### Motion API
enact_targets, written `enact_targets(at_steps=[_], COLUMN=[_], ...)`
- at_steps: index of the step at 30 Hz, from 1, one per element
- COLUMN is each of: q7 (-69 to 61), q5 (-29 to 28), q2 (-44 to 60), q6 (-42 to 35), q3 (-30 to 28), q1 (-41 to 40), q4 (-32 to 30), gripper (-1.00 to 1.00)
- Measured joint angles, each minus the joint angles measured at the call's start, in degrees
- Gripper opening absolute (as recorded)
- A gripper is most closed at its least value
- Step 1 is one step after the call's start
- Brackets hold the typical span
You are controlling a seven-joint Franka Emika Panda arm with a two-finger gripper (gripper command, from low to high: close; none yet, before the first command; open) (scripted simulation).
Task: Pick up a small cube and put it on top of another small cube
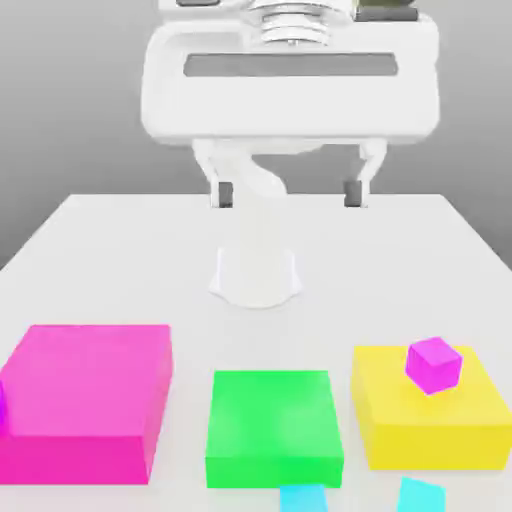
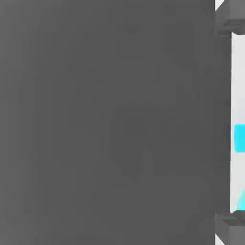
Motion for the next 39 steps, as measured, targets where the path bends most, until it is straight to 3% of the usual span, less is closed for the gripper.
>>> enact_targets(at_steps=[13, 17, 18, 25, 29, 39], q7=[2.08, 2.47, 2.61, 2.68, 2.21, 7.16], q5=[-1.43, -1.89, -2.05, -2.12, -1.49, 2.18], q2=[27.02, 35.32, 37.15, 37.49, 30.60, 18.80], q6=[8.64, 14.35, 15.79, 16.06, 10.62, -2.35], q3=[0.57, -0.13, -0.29, -0.30, 0.27, -13.25], q1=[1.67, 2.40, 2.54, 2.54, 2.11, -10.64], q4=[-0.43, 0.93, 1.30, 1.36, -0.10, 0.93], gripper=[0.00, 0.00, -1.00, -1.00, -1.00, -1.00])
